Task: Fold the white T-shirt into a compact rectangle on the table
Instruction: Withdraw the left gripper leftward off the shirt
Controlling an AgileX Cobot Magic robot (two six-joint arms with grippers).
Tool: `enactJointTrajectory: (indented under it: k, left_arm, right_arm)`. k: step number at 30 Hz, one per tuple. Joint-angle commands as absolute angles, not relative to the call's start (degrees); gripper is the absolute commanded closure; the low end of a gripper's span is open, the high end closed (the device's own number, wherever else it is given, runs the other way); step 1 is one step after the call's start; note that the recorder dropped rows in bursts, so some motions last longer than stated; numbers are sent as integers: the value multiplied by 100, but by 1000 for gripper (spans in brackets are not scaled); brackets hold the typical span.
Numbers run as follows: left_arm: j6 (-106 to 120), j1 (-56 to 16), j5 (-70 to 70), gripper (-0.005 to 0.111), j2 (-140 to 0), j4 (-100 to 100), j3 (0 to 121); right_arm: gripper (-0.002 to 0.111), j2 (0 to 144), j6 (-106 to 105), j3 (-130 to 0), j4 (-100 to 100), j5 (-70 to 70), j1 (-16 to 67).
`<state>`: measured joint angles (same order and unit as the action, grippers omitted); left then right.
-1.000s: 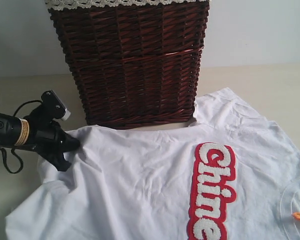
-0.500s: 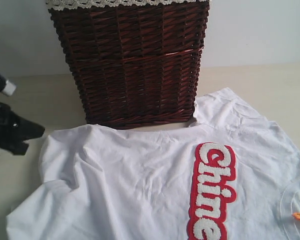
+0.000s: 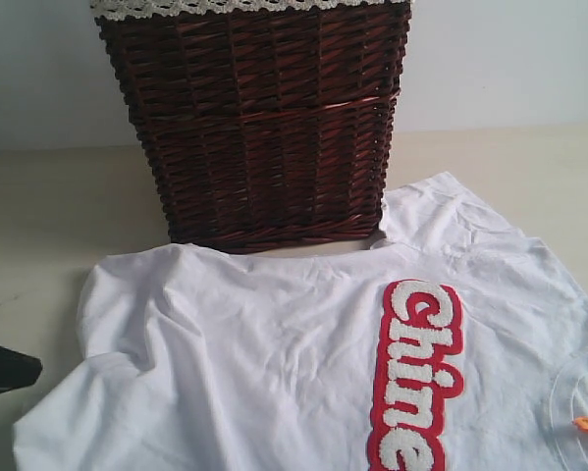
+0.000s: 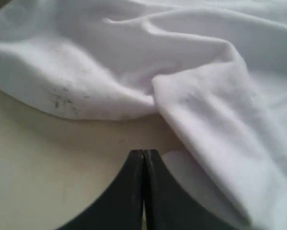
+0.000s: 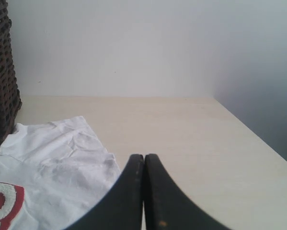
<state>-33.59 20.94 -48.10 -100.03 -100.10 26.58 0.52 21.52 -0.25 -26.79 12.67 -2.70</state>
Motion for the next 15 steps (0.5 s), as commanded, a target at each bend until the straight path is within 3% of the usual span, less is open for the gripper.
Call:
enactJointTrajectory:
  k: [1,8,15]
  left_arm:
    - [-3022,2099,-4803,107,-10450,-9995,2526]
    - [-2966,2099,-4664,107,-10762,-9995,2536]
    - [-2801,2099,-3152,107,-10772,-9995,2536]
  right_arm:
    - [108,22,2114,0,-2691,1205,-265]
    - [108,22,2114,0,-2691,1205,-265]
    - [108,22,2114,0,-2691,1205,-265]
